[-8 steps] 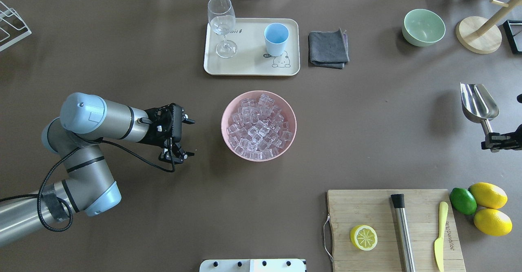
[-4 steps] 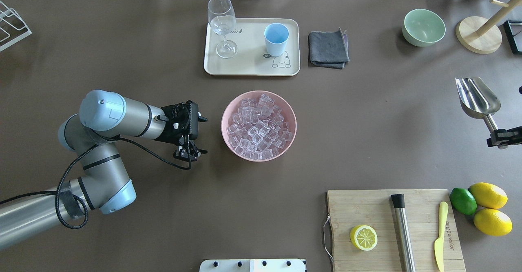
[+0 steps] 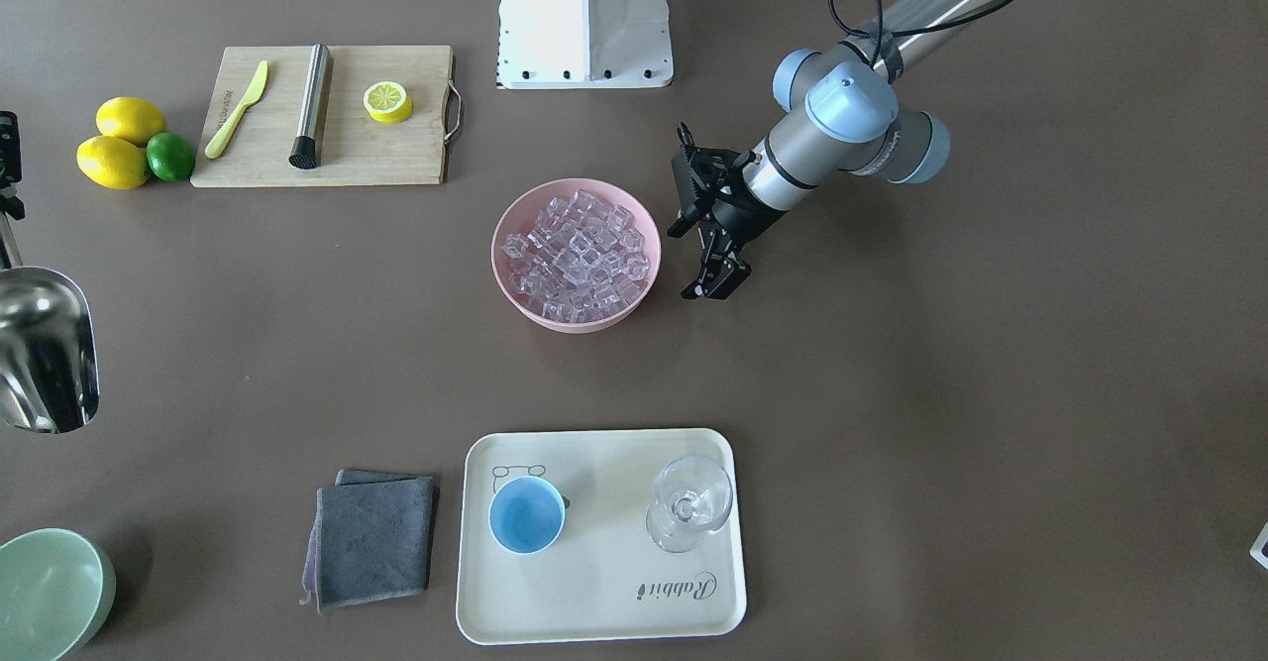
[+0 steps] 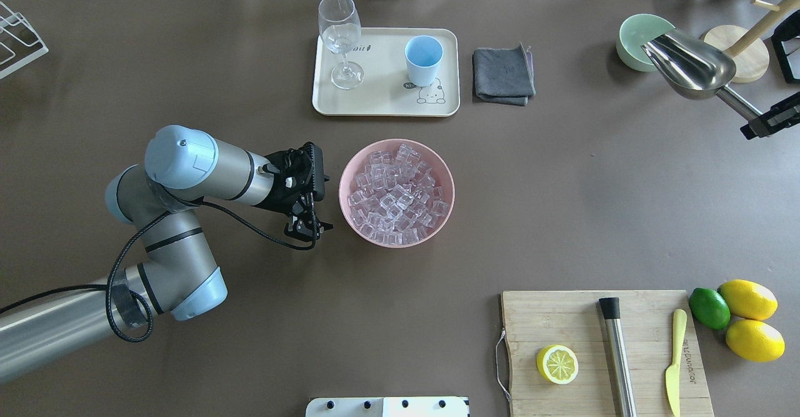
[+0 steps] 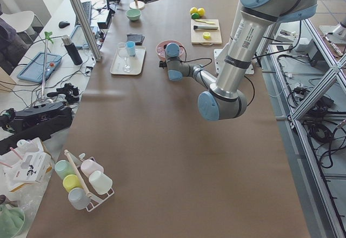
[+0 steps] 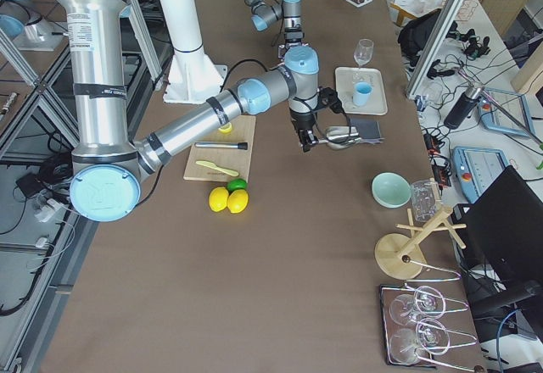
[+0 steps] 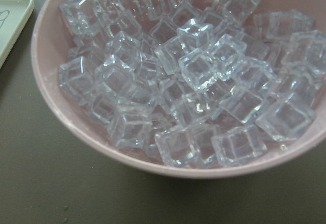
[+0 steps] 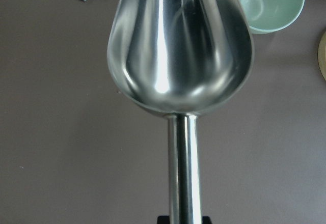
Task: Put ice in cup with scoop
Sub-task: 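Hold the bowl rim with left gripper while right gripper lifts the scoop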
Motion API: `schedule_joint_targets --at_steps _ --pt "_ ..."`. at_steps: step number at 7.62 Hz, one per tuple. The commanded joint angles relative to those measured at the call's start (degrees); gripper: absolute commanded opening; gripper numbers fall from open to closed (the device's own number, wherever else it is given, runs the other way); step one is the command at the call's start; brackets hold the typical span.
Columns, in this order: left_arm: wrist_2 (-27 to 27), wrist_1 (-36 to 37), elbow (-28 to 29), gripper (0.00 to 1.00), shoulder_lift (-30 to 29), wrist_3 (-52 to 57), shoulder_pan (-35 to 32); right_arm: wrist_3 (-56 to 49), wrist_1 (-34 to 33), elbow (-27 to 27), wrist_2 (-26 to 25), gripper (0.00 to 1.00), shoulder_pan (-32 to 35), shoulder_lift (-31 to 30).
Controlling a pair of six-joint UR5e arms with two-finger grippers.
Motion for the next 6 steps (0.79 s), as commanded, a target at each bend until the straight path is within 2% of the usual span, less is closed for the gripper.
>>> schedule_joint_targets --at_steps 1,3,4,5,6 --pt "0.1 0.4 0.3 0.99 -0.3 0.0 0.1 -14.7 -3.5 1.8 -2.4 0.0 0.8 2.5" --pt "0.1 0.4 0.5 0.99 -0.6 -0.1 0.1 -22.4 -7.1 5.8 -4.3 0.0 0.1 2.8" --pt "0.1 0.5 1.3 0.99 -1.7 -0.1 0.1 -23.1 -8.5 6.1 -5.8 0.0 -2.7 4.0" --pt "0.1 0.5 2.0 0.99 -2.5 0.0 0.1 -24.1 -12.6 10.5 -11.5 0.0 -7.9 4.2" --pt "0.1 0.5 2.2 0.99 -2.8 0.0 0.2 -33.9 -16.9 13.2 -16.3 0.0 -10.6 7.2"
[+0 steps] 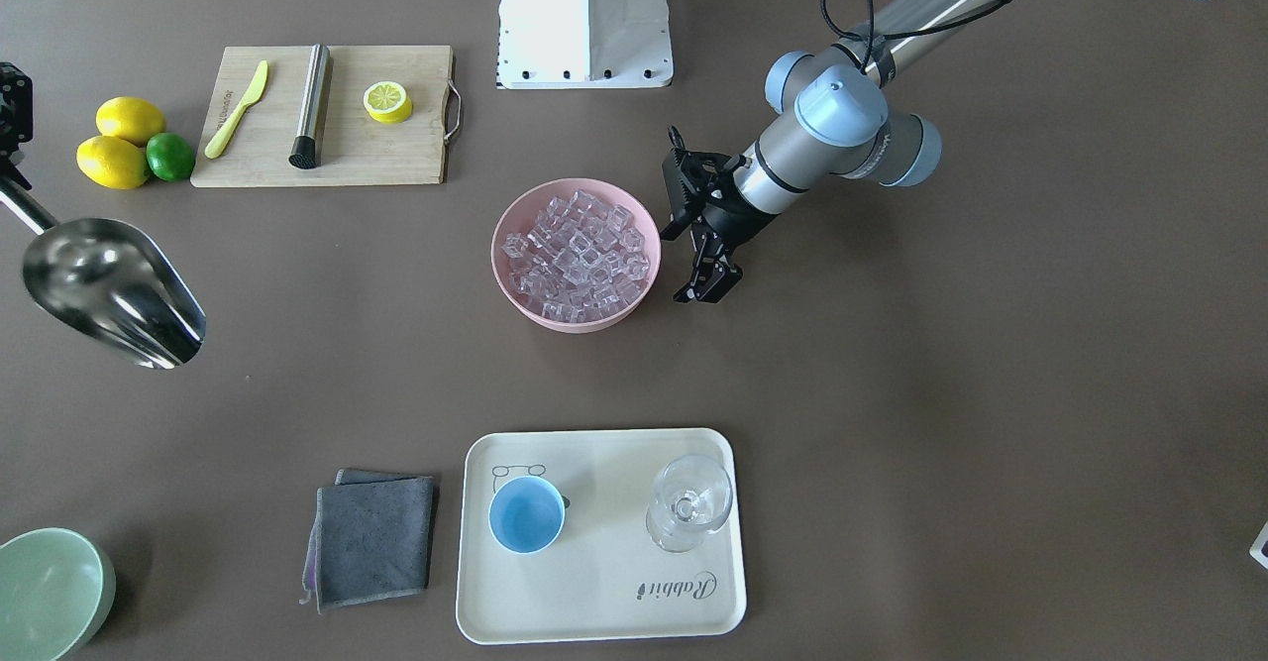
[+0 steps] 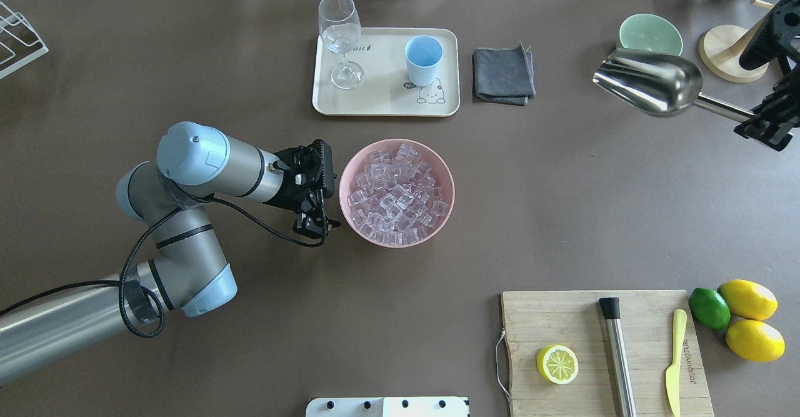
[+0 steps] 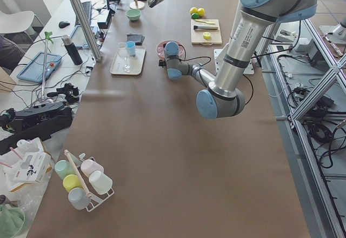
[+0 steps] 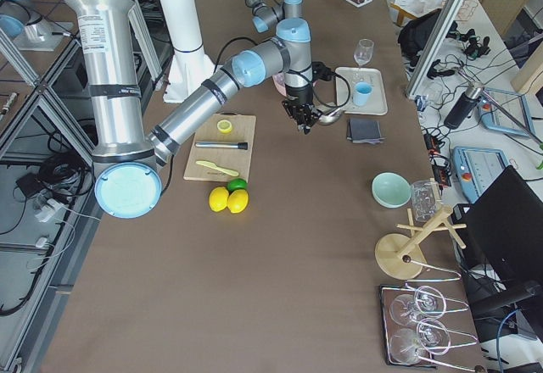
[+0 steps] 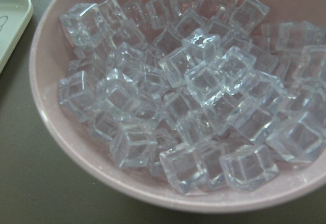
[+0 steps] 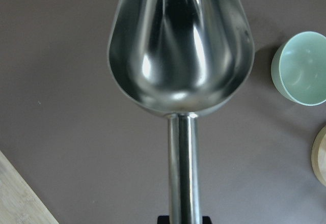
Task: Put ice in cup with scoop
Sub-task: 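Hold the bowl rim with left gripper while right gripper lifts the scoop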
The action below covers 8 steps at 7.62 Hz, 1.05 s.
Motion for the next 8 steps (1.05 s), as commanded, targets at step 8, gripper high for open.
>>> schedule_joint_targets --at_steps 8 --pt "-0.2 -0.1 0.6 0.99 -0.9 0.1 0.2 -12.3 -44.3 -18.3 -27.9 0.0 -26.4 47.6"
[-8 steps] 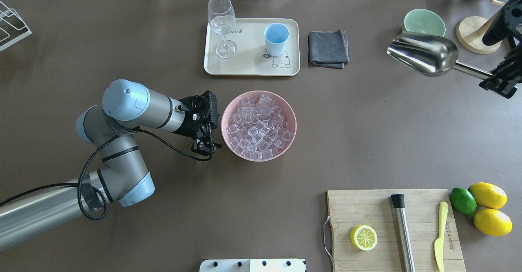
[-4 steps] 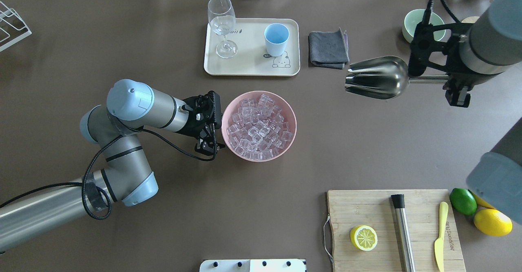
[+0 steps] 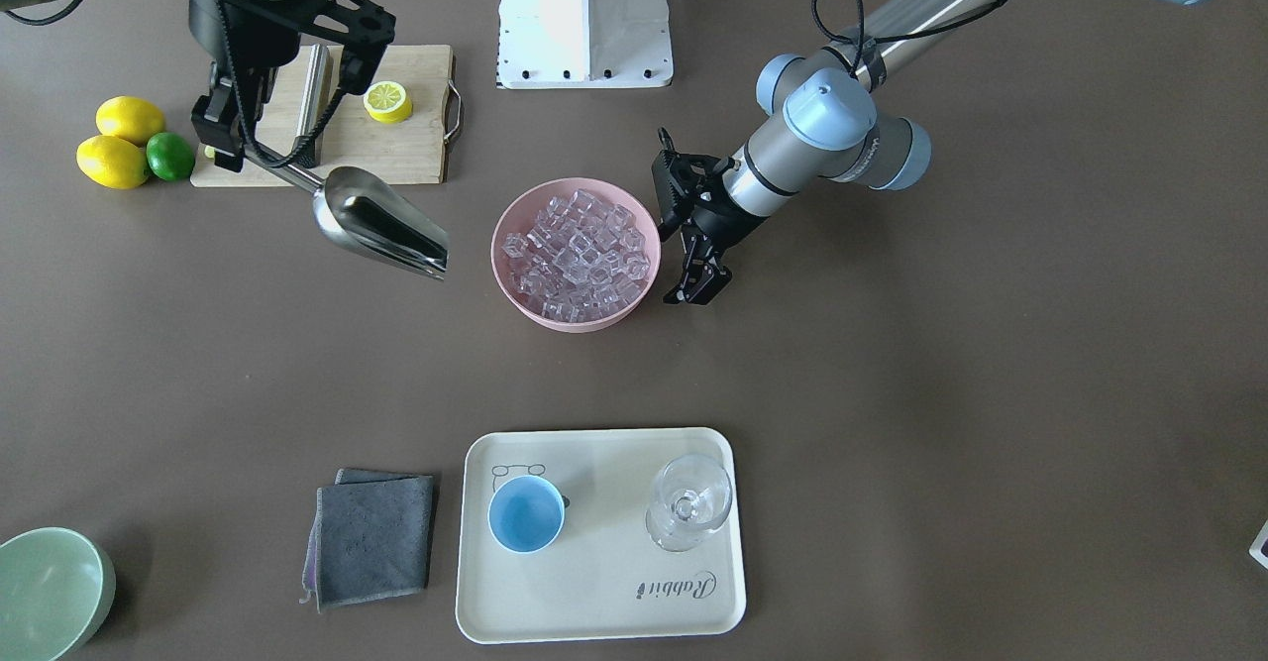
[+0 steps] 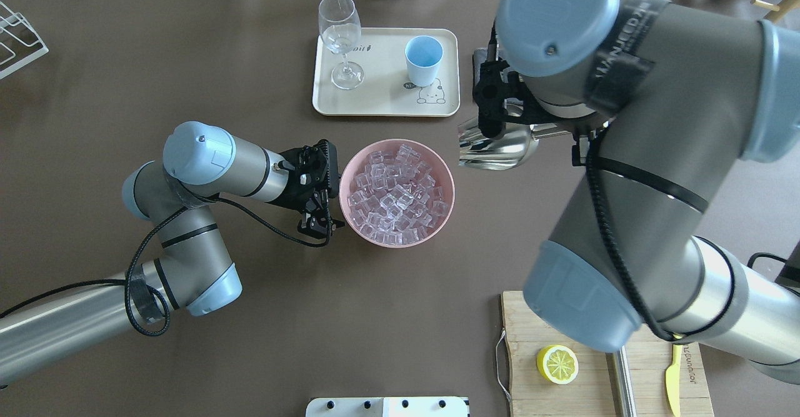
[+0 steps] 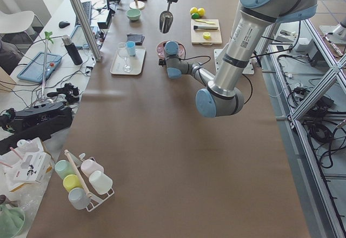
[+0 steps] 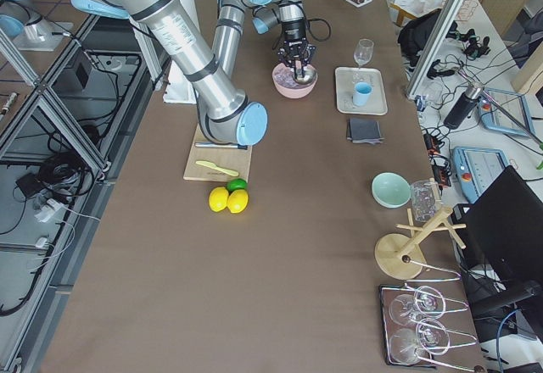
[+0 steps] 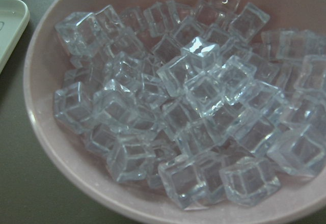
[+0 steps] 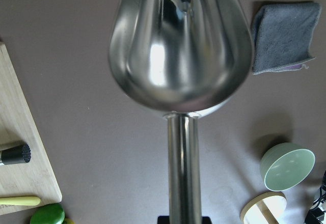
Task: Put ice in cup with scoop
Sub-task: 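Lower the scoop into the ice in the pink bowl with the right gripper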
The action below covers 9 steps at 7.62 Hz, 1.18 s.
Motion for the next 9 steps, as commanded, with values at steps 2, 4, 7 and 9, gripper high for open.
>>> schedule_joint_targets --at_steps 2,4,7,9 --pt "-0.1 0.0 -0.1 0.99 0.2 0.0 -0.1 -0.1 -4.7 -16.6 1.4 0.0 -1.6 11.5" --pt "0.0 0.0 -0.1 0.99 0.2 0.0 -0.1 -1.2 -5.1 -22.7 2.9 0.0 -2.4 15.3" --pt "0.0 -0.1 -0.2 0.99 0.3 0.0 -0.1 -1.2 -5.2 -28.5 1.1 0.0 -6.5 16.7" --pt "-0.1 -0.1 -0.2 0.99 0.3 0.0 -0.1 -1.1 -5.6 -30.0 0.5 0.0 -8.1 16.9"
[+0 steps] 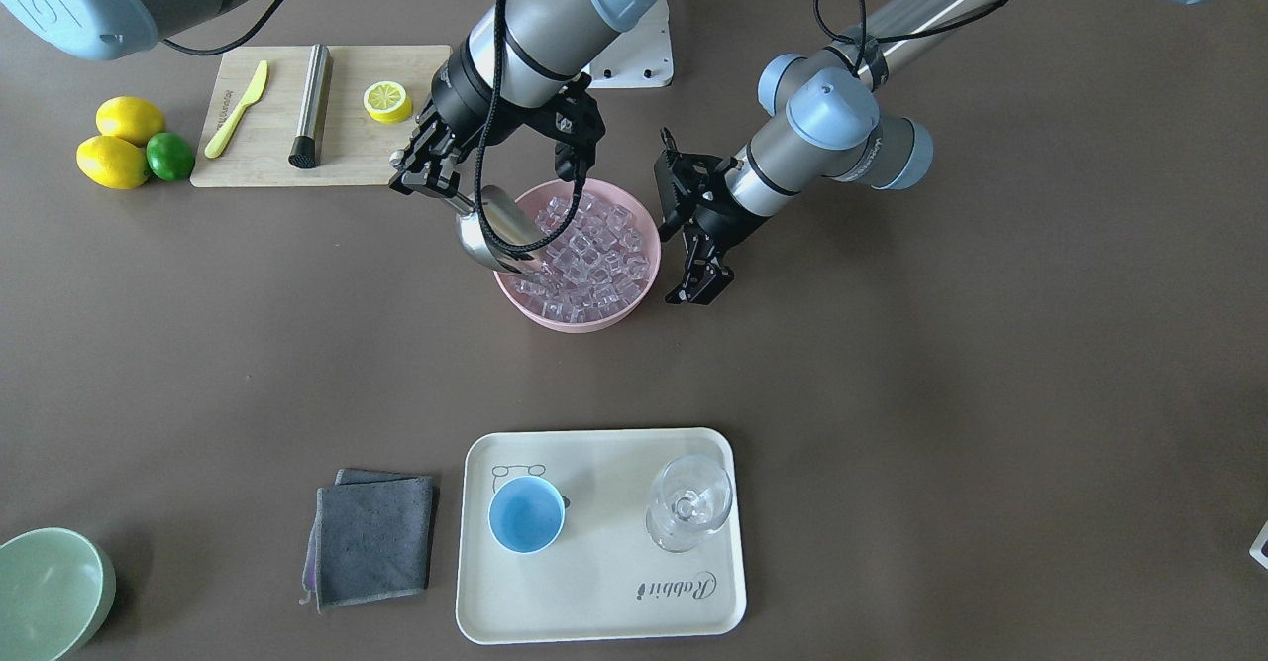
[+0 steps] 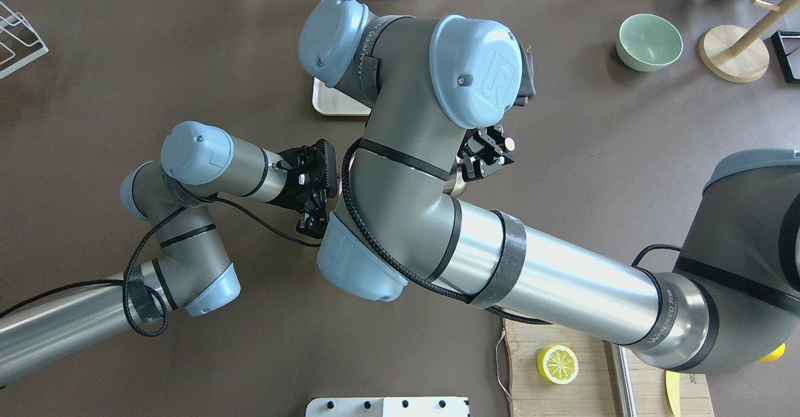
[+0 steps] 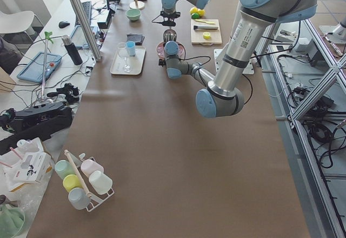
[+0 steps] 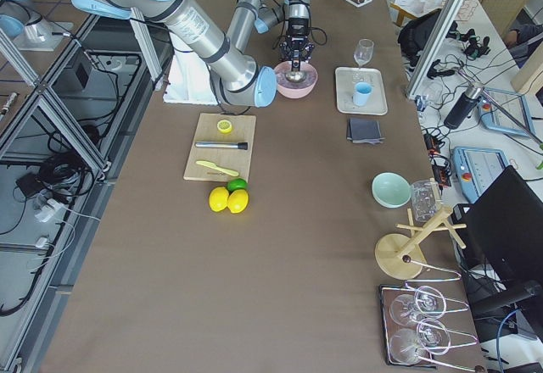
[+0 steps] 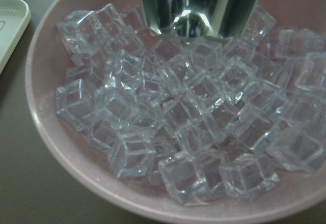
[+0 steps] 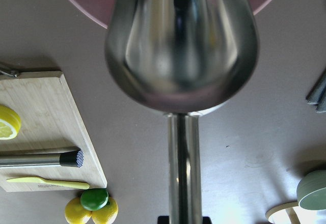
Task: Put ice in cup with scoop
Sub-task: 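Lower the scoop into the ice in the pink bowl with the right gripper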
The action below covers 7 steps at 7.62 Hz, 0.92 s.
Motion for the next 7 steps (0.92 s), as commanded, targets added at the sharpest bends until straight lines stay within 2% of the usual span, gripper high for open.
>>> schedule_joint_targets --at_steps 1,4,7 --pt "0.0 0.0 -0.1 0.99 0.1 0.0 0.0 0.1 -1.5 -1.9 -2.6 0.0 -2.2 0.2" --pt "0.0 0.0 -0.1 0.99 0.1 0.0 -0.1 0.4 -0.8 -3.5 -3.9 0.0 -2.3 0.2" --pt "0.0 0.0 0.0 0.99 0.1 0.0 -0.1 0.6 3.6 -3.6 -4.3 0.0 -2.3 -0.5"
